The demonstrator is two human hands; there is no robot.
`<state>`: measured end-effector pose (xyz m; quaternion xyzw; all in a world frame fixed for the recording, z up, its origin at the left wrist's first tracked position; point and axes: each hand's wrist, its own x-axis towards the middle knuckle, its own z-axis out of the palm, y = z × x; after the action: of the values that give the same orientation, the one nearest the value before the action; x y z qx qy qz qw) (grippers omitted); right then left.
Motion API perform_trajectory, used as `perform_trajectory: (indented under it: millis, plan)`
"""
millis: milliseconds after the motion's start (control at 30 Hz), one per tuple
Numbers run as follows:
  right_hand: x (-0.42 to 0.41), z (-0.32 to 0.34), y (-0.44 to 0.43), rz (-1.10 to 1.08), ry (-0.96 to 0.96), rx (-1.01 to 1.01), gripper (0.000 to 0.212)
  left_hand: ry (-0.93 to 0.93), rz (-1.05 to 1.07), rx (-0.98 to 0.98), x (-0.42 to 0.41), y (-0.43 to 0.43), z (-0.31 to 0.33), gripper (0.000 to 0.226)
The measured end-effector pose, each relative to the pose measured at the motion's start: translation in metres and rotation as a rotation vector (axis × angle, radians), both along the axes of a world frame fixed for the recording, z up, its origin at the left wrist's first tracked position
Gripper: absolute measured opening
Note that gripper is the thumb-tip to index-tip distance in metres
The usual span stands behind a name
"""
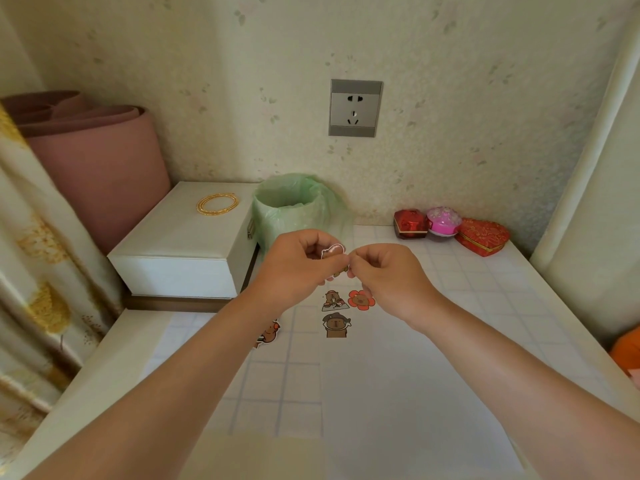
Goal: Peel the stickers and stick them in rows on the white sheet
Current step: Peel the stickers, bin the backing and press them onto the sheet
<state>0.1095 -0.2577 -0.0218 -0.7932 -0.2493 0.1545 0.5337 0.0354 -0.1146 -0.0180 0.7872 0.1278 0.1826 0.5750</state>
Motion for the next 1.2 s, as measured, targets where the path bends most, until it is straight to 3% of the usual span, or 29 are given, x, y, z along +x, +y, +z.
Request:
perform_trajectory:
  millis: [200,467,567,667,800,1000,1200]
  plan:
    - [0.0,0.001,-0.001,0.001,-0.011,0.002,0.027,-0.002,0.007,-0.018,0.0,0.002,-0.001,0.007]
    - [0.001,0.002,-0.002,0.001,0.141,0.112,0.026,-0.002,0.088,-0.037,0.0,0.0,-0.003,0.012]
    - [0.001,0.001,-0.002,-0.029,0.112,0.118,0.026,-0.03,0.214,0.207,-0.001,-0.002,-0.008,0.027]
    - [0.0,0.0,0.0,-0.057,0.039,0.087,0.024,-0.095,0.262,0.44,-0.006,-0.006,-0.006,0.021]
    - [-0.003,0.0,0.002,-0.097,-0.071,0.07,0.023,0.001,0.136,0.201,-0.006,-0.011,-0.006,0.011]
    - [-0.003,-0.003,0.003,-0.085,-0.27,-0.02,0.021,0.096,0.128,-0.036,-0.01,-0.014,-0.002,0.012]
    - [-0.005,-0.006,0.007,-0.096,-0.295,-0.005,0.016,0.098,0.154,-0.015,-0.01,-0.01,-0.003,0.013]
